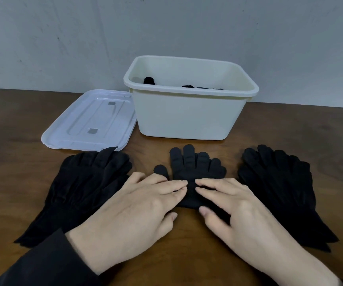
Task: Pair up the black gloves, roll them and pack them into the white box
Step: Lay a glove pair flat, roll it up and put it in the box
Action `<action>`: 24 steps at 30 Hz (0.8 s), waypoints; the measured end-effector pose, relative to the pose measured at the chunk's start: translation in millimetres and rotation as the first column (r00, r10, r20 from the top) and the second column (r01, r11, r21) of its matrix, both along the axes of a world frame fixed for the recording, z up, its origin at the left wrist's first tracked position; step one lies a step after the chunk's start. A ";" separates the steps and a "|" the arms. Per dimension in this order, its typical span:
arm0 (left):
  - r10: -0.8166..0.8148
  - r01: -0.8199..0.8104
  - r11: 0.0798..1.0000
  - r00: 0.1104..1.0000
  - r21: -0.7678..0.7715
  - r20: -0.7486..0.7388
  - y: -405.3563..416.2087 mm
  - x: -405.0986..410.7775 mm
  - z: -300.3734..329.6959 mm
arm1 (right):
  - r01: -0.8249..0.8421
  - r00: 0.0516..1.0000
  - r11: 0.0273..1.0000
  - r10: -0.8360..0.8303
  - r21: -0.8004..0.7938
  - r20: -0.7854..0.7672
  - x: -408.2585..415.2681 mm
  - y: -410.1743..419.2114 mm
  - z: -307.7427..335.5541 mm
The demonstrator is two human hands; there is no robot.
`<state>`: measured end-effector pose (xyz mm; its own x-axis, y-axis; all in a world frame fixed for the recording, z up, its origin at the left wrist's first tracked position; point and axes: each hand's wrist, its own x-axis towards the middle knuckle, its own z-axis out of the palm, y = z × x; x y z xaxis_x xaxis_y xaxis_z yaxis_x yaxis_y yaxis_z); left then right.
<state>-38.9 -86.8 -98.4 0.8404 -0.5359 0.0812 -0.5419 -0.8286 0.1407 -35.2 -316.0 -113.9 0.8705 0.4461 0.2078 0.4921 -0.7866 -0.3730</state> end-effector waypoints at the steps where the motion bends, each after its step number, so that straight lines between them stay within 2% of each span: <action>1: 0.012 -0.012 1.000 1.000 0.002 -0.009 0.7 1.2 -1.5 | -0.009 1.000 0.999 0.008 -0.034 -0.019 0.4 -1.5 -0.9; 8: 0.096 -0.097 0.994 0.995 -0.053 -0.027 -1.4 8.5 -4.7 | 0.062 0.997 0.998 -0.062 0.003 0.045 3.5 4.9 -1.8; 12: 0.129 -0.129 0.973 0.992 -0.189 -0.016 -0.7 6.1 -0.5 | 0.073 0.997 0.996 -0.075 0.050 0.026 -2.1 2.8 3.7; 15: 0.144 -0.171 0.928 0.984 -0.330 -0.107 1.0 0.8 2.6 | 0.114 0.992 0.981 -0.103 0.159 -0.075 -4.7 -0.1 5.7; 20: 0.189 -0.303 0.841 0.941 -0.449 -0.282 -2.0 2.8 2.3 | 0.195 0.964 0.894 -0.098 0.404 -0.249 -2.6 5.4 13.0; 24: 0.266 -0.389 0.756 0.917 -0.527 -0.296 -4.1 7.6 -2.2 | 0.273 0.956 0.855 -0.191 0.441 -0.222 5.4 11.1 6.2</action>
